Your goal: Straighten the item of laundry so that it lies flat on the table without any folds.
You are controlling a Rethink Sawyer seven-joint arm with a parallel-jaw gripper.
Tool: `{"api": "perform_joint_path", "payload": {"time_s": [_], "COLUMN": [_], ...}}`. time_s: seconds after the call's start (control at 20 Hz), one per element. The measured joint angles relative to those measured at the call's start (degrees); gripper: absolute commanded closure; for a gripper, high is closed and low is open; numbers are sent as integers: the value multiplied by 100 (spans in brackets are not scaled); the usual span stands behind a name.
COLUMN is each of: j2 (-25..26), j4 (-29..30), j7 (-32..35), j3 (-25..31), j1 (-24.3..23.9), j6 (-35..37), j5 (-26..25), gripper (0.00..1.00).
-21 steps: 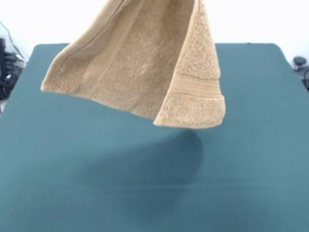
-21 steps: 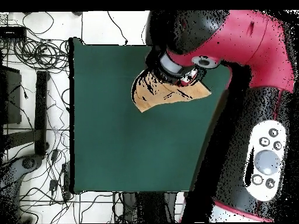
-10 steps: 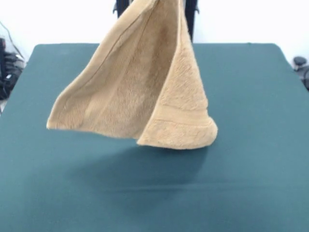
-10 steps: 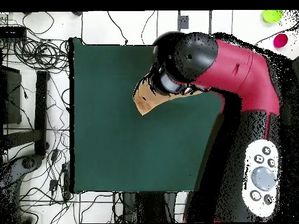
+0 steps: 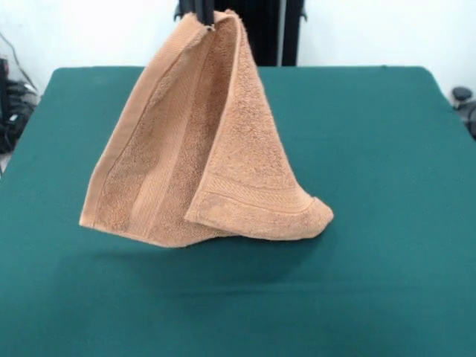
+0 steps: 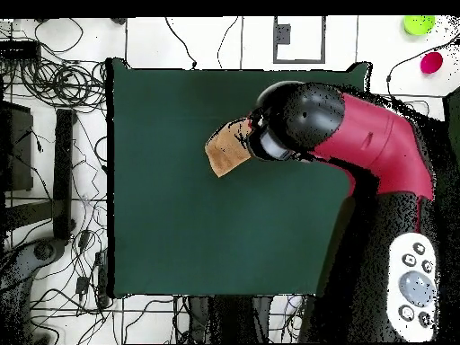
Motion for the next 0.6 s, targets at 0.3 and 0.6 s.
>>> {"api": "perform_joint_path", "payload": {"time_s": [0.3,0.6], "j2": [-78,-140], "j4": [198,252], "j7": [0,0], "j3": [1,4], "j1": [-83,-81], "j6": [0,0], "j5": [13,14], "gripper": [100,100]}}
